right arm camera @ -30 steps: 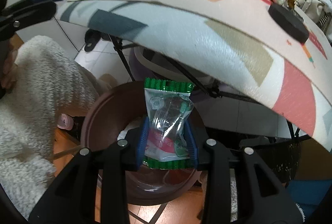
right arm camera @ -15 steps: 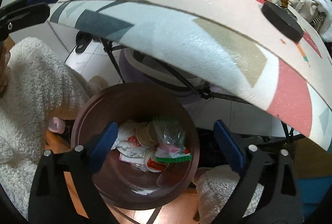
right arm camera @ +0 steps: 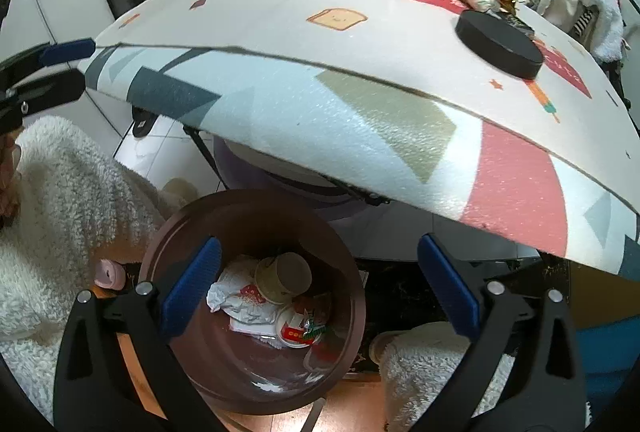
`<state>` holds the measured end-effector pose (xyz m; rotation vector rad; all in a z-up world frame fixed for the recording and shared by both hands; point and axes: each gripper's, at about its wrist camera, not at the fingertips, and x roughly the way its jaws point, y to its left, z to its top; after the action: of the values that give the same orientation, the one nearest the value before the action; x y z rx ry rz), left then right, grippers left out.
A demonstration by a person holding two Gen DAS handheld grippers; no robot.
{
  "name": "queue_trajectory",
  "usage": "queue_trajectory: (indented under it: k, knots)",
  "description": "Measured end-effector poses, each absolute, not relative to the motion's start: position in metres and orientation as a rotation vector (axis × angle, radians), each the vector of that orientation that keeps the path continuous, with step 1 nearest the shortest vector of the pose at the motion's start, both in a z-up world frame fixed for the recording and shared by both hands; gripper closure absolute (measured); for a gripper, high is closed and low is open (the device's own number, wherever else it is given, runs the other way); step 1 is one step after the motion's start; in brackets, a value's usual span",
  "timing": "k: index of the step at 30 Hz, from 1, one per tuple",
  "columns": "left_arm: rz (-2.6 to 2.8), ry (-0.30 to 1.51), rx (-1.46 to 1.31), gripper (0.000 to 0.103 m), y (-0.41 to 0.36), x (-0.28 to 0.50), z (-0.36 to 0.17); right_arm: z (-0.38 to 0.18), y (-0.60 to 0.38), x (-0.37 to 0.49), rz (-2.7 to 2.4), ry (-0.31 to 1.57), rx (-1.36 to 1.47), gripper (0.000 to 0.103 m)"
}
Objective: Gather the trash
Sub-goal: 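Move both grippers back over the table toward the red can and black lid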
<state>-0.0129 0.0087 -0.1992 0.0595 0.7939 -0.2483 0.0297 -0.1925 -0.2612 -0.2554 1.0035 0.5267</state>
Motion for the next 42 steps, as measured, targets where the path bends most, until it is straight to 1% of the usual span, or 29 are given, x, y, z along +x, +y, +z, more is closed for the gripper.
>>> queue_trajectory:
  k: [10,16,20,26,32,36,42]
  knots:
    - [-0.235,0.793,0.035,0.007,0.014,-0.009,-0.195,-0.229,-0.219,0.042,0.496,0.942,-0.133,0.006]
    - [-0.238,0.768,0.013,0.007,0.019,0.002,-0.184,-0.201,-0.246,0.080,0.438,0.907,-0.070,0.006]
    - [-0.235,0.754,0.009,0.007,0.019,0.019,-0.175,-0.194,-0.263,0.124,0.369,0.907,-0.054,0.006]
    - [-0.227,0.749,-0.047,0.007,0.026,0.053,-0.164,-0.201,-0.276,0.191,0.290,0.954,0.004,0.006]
    - [-0.220,0.753,-0.081,0.007,0.032,0.079,-0.160,-0.210,-0.264,0.238,0.270,0.998,-0.032,0.006]
    - [-0.223,0.778,-0.109,0.007,0.035,0.096,-0.163,-0.218,-0.259,0.256,0.278,1.026,-0.009,0.006]
    - [-0.231,0.823,-0.168,0.007,0.033,0.127,-0.164,-0.227,-0.244,0.263,0.284,1.029,-0.067,0.007]
